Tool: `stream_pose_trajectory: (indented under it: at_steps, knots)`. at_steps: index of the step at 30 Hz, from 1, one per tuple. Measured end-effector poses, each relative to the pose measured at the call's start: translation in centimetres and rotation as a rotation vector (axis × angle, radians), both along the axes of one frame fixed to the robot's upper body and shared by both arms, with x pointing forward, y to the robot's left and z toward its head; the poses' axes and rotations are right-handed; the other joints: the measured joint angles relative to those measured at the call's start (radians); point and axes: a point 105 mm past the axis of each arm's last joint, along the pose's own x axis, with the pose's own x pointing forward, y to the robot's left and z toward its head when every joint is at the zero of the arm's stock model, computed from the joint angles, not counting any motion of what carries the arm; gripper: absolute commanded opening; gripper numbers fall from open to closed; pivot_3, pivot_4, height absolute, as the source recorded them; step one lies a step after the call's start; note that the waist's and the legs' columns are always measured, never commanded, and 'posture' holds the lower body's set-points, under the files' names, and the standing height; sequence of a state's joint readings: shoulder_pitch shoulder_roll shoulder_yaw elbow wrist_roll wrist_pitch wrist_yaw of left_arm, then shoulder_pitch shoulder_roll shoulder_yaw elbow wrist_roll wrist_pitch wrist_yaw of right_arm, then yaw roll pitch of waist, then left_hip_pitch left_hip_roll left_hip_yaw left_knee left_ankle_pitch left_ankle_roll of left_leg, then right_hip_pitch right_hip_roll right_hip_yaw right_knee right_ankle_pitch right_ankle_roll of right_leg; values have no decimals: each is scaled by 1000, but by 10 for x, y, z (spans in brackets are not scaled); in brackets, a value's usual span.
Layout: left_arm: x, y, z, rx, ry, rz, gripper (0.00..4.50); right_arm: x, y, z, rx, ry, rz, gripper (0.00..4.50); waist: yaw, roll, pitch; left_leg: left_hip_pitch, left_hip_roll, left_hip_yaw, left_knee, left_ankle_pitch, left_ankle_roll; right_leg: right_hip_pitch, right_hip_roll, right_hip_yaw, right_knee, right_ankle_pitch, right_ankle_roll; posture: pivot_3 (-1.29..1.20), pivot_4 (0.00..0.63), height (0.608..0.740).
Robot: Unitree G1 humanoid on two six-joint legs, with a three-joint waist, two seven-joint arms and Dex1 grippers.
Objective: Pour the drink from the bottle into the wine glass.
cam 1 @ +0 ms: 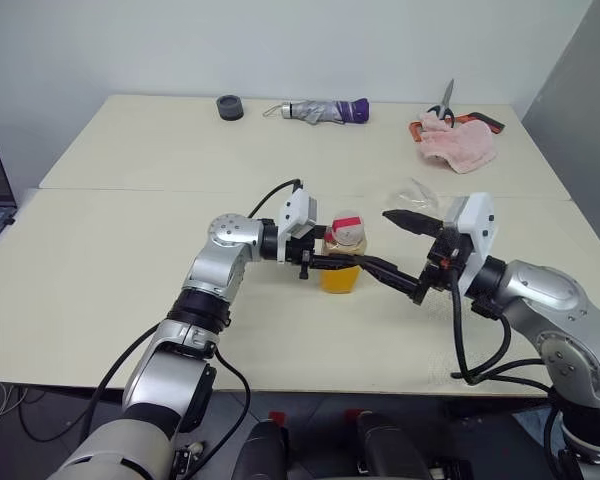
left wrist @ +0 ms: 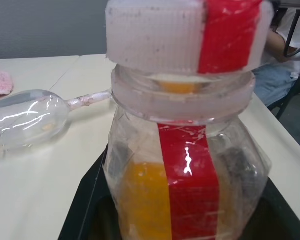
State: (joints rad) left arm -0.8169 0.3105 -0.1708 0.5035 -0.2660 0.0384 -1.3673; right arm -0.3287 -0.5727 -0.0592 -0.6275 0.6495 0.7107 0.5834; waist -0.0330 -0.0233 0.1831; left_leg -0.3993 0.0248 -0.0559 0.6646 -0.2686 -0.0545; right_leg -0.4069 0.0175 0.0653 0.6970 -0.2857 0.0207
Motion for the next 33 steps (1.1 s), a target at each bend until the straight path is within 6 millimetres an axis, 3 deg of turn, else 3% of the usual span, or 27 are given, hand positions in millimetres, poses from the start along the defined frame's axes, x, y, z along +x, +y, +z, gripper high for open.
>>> stream_pose_trajectory:
  at_steps: [16, 33]
  knots:
    - [-3, -1, 0, 1, 18, -23, 1793, 1, 7, 4, 53, 50, 41, 4500, 0, 0, 0, 0, 0, 0, 0, 0, 0, 0, 0, 0, 0, 0, 0, 0, 150, 740]
    - [-6, -3, 2, -5, 23, -38, 1793, 24, 25, 3, 56, 51, 72, 4500, 0, 0, 0, 0, 0, 0, 0, 0, 0, 0, 0, 0, 0, 0, 0, 0, 150, 740]
